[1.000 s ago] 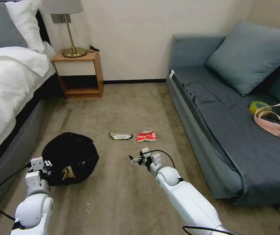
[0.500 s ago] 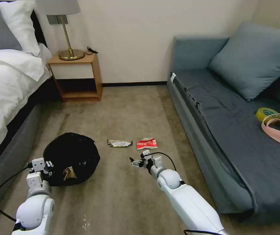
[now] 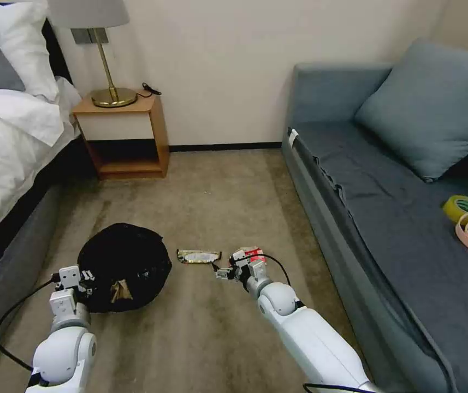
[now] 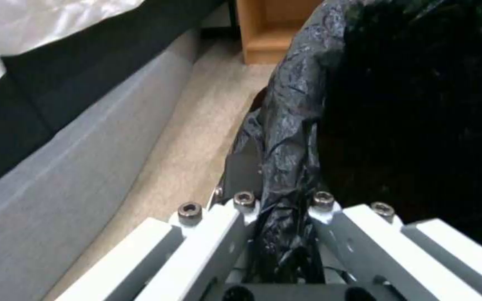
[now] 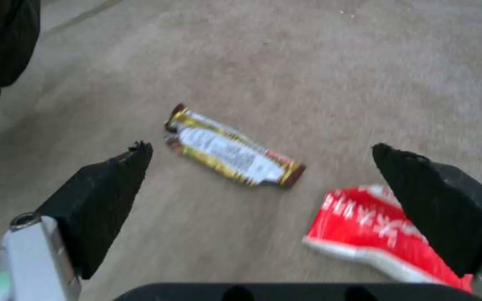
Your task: Pick up the trash bin, then pick up the garbage on the floor and place it into the trash bin.
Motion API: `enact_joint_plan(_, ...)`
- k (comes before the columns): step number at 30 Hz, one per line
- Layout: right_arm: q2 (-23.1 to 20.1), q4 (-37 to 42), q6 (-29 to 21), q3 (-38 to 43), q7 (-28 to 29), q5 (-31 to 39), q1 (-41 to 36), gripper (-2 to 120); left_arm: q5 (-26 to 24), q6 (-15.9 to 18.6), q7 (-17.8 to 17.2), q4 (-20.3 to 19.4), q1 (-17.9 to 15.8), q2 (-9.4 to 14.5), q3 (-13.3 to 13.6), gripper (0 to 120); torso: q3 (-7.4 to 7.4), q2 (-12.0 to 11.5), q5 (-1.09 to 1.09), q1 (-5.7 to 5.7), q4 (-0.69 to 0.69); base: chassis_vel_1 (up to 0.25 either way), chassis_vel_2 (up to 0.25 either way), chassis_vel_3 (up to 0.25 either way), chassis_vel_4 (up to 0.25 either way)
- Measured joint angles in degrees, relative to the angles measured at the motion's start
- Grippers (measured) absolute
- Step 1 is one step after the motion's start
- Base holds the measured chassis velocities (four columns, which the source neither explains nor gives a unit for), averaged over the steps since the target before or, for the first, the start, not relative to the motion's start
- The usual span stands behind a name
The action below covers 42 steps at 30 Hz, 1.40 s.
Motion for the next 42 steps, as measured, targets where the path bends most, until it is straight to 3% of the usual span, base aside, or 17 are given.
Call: enact_joint_plan(42,-1.6,1.4,1.4,-1.1,-2.8,-5.3,-2.8,100,0.0,0.0,0.4,1.3,-0.7,0.4,0.3,2,0.0,0.0,-0.01,0.0,0.0,-0.167,0.166,0.168,-0.165)
